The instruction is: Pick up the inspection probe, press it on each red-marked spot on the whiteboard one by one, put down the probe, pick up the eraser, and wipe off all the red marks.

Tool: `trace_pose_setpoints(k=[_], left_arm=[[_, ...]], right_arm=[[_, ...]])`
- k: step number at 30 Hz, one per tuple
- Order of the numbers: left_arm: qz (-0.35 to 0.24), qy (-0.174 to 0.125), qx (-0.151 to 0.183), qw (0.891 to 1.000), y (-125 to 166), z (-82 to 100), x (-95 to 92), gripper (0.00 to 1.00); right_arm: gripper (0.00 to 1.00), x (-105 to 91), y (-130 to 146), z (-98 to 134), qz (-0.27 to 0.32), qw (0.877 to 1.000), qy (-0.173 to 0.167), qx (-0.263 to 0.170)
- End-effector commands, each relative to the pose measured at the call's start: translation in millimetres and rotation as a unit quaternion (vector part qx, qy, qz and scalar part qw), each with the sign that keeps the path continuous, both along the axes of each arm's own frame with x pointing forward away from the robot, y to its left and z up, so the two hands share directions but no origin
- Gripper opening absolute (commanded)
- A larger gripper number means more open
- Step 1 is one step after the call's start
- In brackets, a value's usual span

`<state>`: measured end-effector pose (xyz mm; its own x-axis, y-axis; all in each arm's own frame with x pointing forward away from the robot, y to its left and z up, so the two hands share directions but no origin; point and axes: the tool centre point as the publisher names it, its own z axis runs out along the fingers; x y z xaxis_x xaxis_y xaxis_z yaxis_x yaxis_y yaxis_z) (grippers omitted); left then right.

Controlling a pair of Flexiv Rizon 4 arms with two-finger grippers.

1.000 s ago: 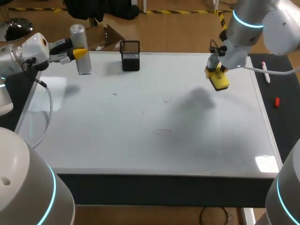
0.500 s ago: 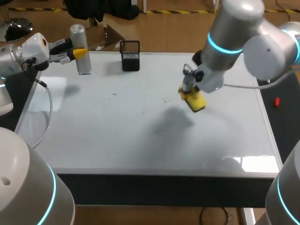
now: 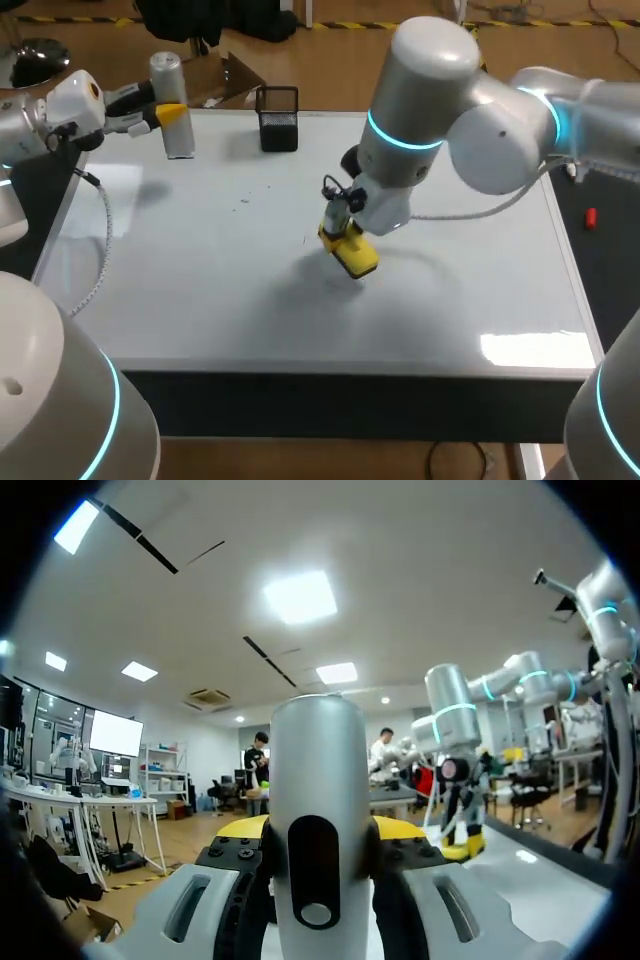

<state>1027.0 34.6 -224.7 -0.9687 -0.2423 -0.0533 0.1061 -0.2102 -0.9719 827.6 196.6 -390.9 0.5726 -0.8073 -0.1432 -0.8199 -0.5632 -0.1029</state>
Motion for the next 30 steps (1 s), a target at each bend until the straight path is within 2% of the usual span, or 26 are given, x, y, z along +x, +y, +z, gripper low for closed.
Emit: trace_pose_setpoints(k=[1,13,22,30], left_arm=[[0.0,0.0,0.001,1.0,0,1.6,-0.3,0.0],[0.0,0.0,0.001,1.0,0,1.6,-0.3,0.0],[0.0,0.0,0.001,1.0,0,1.6,-0.3,0.0],[0.0,0.0,0.001,1.0,0,1.6,-0.3,0.0]], right_arm=[[0.0,1.0,21,-10,0.004,1.0,0.004,-0.004],[0.0,-15.7,37,-24,0.004,1.0,0.023,-0.004],[0.0,-29.4,32,-26,-0.011,0.999,0.032,-0.002],[0.0,-33.3,22,-35,-0.022,0.999,0.038,-0.006]])
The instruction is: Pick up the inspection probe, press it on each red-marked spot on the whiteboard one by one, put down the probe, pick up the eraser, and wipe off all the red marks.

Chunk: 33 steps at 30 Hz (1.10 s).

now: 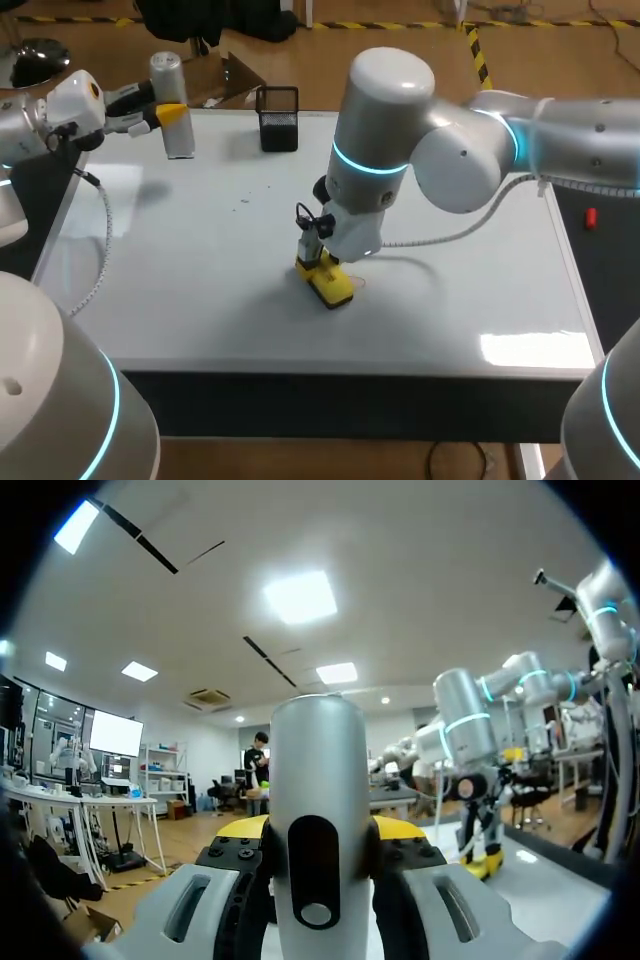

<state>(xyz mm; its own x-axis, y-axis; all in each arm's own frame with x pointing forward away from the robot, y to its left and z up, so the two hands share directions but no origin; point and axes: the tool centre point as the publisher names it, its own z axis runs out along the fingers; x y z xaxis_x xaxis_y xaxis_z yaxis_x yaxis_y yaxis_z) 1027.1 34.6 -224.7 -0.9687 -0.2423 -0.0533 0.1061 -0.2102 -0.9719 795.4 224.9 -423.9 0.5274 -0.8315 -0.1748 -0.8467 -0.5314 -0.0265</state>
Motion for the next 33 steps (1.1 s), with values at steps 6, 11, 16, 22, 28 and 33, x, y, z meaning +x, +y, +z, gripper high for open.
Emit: trace_pose_setpoints(k=[6,11,16,22,28,33], left_arm=[[0.0,0.0,0.001,1.0,0,1.6,-0.3,0.0],[0.0,0.0,0.001,1.0,0,1.6,-0.3,0.0],[0.0,0.0,0.001,1.0,0,1.6,-0.3,0.0],[0.0,0.0,0.001,1.0,0,1.6,-0.3,0.0],[0.0,0.0,0.001,1.0,0,1.6,-0.3,0.0],[0.0,0.0,0.001,1.0,0,1.6,-0.3,0.0]], right_arm=[[0.0,-3.5,-14,-13,-0.011,1.0,0.005,0.002],[0.0,-1.5,-21,-19,-0.02,1.0,0.008,0.001],[0.0,1.2,-34,-23,-0.037,0.999,0.007,-0.003],[0.0,5.3,-57,-26,-0.059,0.998,0.004,-0.017],[0.0,8.7,-75,-28,-0.079,0.997,0.001,-0.025],[0.0,11.3,-85,-28,-0.089,0.996,-0.001,-0.029]])
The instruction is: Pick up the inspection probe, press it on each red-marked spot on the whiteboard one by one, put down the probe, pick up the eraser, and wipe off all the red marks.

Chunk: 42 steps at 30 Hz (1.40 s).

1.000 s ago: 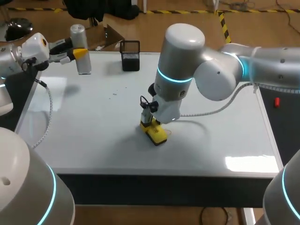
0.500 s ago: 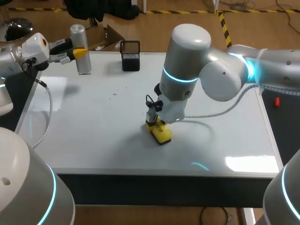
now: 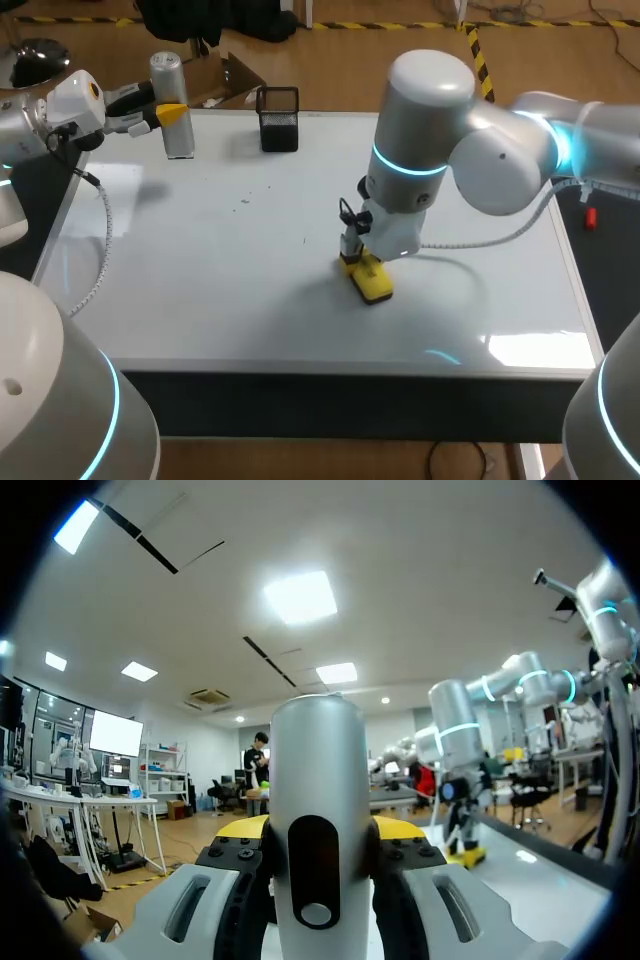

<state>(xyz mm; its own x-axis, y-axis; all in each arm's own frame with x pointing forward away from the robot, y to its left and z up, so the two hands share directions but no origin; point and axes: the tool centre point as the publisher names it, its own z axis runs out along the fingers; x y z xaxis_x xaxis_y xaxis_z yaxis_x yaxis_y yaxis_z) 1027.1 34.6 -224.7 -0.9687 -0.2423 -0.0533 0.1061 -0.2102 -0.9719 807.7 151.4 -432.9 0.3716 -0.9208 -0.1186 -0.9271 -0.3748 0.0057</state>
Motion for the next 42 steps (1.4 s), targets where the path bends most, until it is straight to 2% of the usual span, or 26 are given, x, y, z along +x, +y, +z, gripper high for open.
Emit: trace_pose_setpoints(k=[1,8,13,19,23,34,42], left_arm=[[0.0,0.0,0.001,1.0,0,1.6,-0.3,0.0],[0.0,0.0,0.001,1.0,0,1.6,-0.3,0.0],[0.0,0.0,0.001,1.0,0,1.6,-0.3,0.0],[0.0,0.0,0.001,1.0,0,1.6,-0.3,0.0],[0.0,0.0,0.001,1.0,0,1.6,-0.3,0.0],[0.0,0.0,0.001,1.0,0,1.6,-0.3,0.0],[0.0,0.0,0.001,1.0,0,1.6,-0.3,0.0]], right_arm=[[0.0,-0.6,-13,-19,-0.003,1.0,-0.003,0.002],[0.0,1.3,-20,-17,-0.011,1.0,-0.005,-0.002],[0.0,3.0,-22,2,-0.011,1.0,-0.02,-0.01],[0.0,2.1,-7,33,0.011,0.999,-0.041,-0.016],[0.0,-1.2,13,42,0.036,0.998,-0.045,-0.012],[0.0,-10.5,67,32,0.074,0.997,-0.037,0.006],[0.0,-16.1,77,20,0.073,0.997,-0.027,0.008]])
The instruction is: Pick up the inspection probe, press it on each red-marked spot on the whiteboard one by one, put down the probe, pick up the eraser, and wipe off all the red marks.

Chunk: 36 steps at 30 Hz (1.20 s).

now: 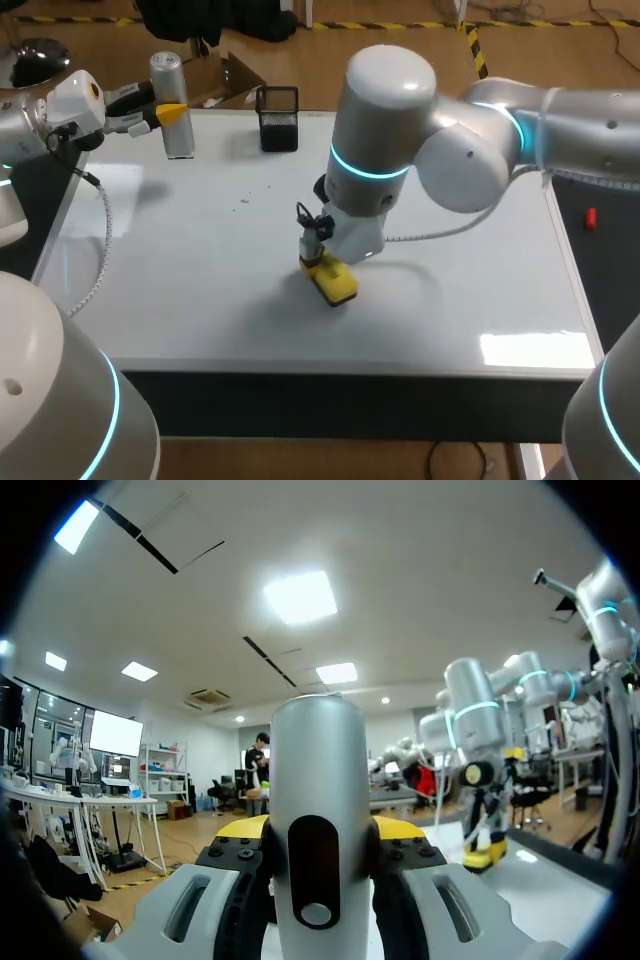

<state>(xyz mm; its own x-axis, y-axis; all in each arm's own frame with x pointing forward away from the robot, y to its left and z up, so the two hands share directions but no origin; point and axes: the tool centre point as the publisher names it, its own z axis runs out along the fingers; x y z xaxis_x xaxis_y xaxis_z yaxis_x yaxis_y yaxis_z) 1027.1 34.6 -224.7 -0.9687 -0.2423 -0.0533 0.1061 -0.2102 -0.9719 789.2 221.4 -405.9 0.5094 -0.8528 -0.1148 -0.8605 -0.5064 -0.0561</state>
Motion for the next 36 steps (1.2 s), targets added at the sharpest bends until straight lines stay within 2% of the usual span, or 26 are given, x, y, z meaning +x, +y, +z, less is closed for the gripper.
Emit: trace_pose_setpoints(k=[1,13,25,36], left_arm=[[0.0,0.0,0.001,1.0,0,1.6,-0.3,0.0],[0.0,0.0,0.001,1.0,0,1.6,-0.3,0.0],[0.0,0.0,0.001,1.0,0,1.6,-0.3,0.0],[0.0,0.0,0.001,1.0,0,1.6,-0.3,0.0]], right_arm=[[0.0,1.7,8,-8,-0.001,1.0,0.002,-0.004],[0.0,3.0,-2,-23,-0.018,1.0,0.004,-0.004],[0.0,9.5,-50,-48,-0.072,0.997,0.013,-0.029],[0.0,13.2,-86,-54,-0.098,0.994,0.017,-0.047]])
